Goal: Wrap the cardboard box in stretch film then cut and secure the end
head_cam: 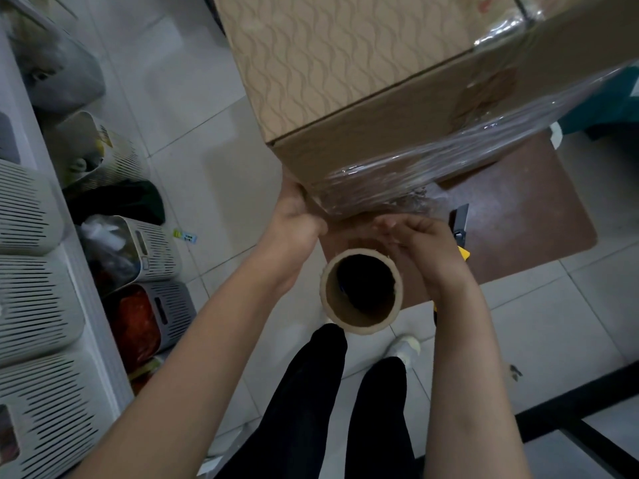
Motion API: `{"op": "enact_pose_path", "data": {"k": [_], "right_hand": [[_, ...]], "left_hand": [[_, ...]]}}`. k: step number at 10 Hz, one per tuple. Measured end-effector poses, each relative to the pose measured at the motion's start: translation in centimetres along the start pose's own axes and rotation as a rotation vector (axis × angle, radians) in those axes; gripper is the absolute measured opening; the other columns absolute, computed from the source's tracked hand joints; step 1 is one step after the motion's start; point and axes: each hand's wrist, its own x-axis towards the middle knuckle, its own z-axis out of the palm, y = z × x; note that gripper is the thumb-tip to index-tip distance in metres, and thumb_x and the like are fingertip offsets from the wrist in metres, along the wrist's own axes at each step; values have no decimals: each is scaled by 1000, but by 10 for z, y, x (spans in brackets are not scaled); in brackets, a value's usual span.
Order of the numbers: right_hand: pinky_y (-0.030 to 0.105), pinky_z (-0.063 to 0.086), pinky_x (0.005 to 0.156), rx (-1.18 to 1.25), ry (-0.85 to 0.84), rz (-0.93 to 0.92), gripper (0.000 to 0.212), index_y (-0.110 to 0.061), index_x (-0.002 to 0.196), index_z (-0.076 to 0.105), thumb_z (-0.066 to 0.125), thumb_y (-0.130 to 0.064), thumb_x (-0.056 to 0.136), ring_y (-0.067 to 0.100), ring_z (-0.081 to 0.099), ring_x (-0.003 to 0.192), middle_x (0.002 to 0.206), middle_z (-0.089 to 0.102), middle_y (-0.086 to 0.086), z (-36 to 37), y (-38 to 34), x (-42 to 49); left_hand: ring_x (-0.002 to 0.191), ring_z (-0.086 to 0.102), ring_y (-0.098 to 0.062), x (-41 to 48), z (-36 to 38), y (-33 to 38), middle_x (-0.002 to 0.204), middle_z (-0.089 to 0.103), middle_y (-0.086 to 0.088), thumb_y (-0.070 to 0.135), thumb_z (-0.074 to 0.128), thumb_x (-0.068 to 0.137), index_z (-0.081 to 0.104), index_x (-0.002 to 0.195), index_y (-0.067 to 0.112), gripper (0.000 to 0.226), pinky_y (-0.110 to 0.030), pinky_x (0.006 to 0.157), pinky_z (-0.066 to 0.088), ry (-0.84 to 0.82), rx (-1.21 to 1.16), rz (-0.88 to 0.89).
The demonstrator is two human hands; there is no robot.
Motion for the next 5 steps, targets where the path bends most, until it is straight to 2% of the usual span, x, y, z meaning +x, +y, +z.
{"op": "enact_pose_path", "data": {"k": [1,2,3,4,5], "right_hand": [[6,46,52,-16,53,7,20,-12,90,67,50,-5,96,-8,65,58,77,70,-2,2,-3,-2],[8,47,55,-7,110,1,17,-13,94,68,54,-4,94,-1,66,70,86,69,2,1,-4,-5],[5,45,54,-37,222,-45,19,-19,93,70,60,-4,90,2,63,77,91,70,-1,-2,6,-15],[5,47,60,25,401,-79,23,-12,102,70,60,4,88,-3,65,73,87,70,-3,-8,12,-31],[8,51,68,38,575,-63,25,-8,101,68,56,10,88,-5,67,71,87,69,4,-15,37,-68]], "left_hand": [[89,57,15,-1,-3,2,109,53,9,-35,30,60,32,128,19,87,-3,69,43,-67,-32,22],[99,53,14,-3,-3,3,129,46,6,-33,34,65,13,145,13,94,1,71,41,12,-28,50],[104,45,20,-2,-2,6,131,41,7,-15,49,67,15,142,5,85,4,84,32,47,122,176],[124,33,12,-1,-6,10,142,32,4,-2,46,62,14,144,8,88,-6,103,28,61,171,164],[145,9,-13,-6,-24,-1,158,3,-9,-25,34,68,-7,147,8,95,-32,119,10,83,190,177]]}}
